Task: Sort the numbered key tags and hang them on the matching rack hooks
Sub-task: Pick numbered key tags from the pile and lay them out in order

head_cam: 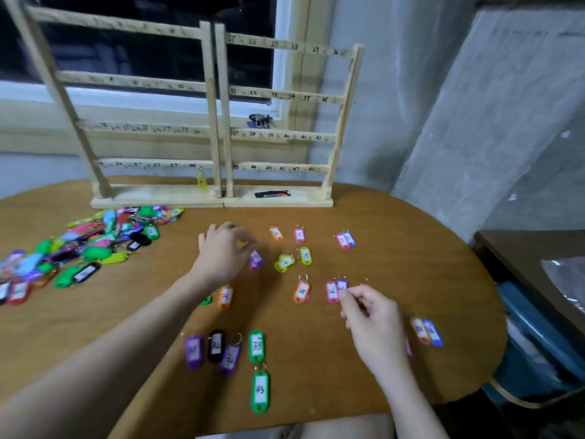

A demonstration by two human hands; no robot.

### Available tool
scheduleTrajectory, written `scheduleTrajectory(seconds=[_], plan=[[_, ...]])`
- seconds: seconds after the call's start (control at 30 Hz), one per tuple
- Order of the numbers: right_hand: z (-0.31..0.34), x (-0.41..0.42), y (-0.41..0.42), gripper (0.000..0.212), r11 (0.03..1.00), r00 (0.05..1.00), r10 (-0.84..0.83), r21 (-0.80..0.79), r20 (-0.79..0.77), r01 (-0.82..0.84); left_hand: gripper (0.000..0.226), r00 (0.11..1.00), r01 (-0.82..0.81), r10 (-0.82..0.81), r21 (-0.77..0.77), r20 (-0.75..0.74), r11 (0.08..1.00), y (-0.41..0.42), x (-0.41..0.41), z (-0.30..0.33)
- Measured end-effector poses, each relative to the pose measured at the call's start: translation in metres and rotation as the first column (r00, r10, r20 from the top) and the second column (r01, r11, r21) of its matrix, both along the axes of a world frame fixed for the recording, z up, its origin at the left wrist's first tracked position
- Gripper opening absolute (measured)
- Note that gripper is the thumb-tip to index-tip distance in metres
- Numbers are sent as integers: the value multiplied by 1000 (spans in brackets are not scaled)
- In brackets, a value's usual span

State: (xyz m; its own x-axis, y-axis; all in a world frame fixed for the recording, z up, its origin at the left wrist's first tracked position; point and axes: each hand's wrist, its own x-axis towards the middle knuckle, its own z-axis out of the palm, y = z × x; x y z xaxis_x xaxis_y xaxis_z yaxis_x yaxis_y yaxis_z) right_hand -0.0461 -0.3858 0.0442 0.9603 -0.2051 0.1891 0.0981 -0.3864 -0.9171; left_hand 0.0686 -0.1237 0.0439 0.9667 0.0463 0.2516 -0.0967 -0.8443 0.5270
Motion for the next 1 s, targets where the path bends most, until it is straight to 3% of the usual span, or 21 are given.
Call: scheduleTrajectory(seconds=[0.23,0.4,0.5,0.6,0.73,1.0], plan=[[0,29,90,26,965,967,255,-65,-9,-255,10,979,-196,198,-45,41,980,144,-42,-16],[-1,39,145,27,896,900,430,-82,-76,-436,7,924,-381,380,23,40,924,211,-76,-32],[-6,51,176,25,861,865,488,-96,-119,-499,27,885,-466,464,33,45,884,235,-86,-44],[-9,72,205,24,836,858,494,-197,-138,-513,43,866,-498,496,29,58,867,241,-90,-49],[-2,111,245,20,817,883,436,-333,-176,-470,42,882,-470,469,164,50,867,236,-87,-51],[-16,182,330,17,860,894,388,-259,-226,-439,41,881,-472,472,80,24,878,242,-84,-53]])
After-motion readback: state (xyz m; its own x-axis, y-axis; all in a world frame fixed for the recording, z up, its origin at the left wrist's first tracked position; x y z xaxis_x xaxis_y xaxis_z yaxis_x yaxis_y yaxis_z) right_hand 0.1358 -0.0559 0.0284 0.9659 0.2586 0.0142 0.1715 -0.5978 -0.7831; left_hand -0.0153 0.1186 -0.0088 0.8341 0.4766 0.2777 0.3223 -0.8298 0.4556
